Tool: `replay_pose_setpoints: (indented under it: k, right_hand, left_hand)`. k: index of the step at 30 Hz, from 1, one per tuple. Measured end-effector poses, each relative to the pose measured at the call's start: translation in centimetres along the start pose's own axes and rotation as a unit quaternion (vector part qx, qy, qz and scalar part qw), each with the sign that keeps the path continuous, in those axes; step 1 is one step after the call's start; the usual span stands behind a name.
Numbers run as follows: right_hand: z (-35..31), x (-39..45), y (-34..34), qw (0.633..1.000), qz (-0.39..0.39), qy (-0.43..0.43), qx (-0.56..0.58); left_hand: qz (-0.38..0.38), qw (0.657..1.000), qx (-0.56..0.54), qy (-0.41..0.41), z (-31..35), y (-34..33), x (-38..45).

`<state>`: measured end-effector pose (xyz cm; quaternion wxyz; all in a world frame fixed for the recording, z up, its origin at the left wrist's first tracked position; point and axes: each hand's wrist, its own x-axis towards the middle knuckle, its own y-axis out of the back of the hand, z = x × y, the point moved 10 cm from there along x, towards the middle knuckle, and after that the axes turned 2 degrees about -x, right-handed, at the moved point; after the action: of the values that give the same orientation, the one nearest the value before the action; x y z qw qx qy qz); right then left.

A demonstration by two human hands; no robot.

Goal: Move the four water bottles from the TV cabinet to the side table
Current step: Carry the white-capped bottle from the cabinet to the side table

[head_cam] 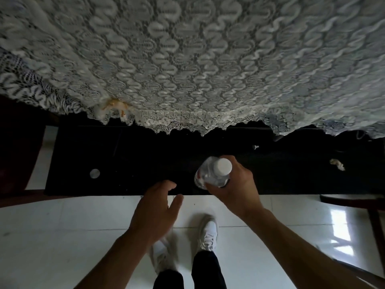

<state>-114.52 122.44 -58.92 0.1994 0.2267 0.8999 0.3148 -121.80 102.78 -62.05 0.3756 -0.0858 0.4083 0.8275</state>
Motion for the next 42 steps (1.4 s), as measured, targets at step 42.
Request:
replay_pose_setpoints:
  k: [42]
  right_hand:
    - [-21.8,-58.6,37.0,0.844,0.512,-0.151,-0.053]
  left_hand:
    - [-0.379,0.832,-0.066,-0.401,38.7,-2.3,-43.6]
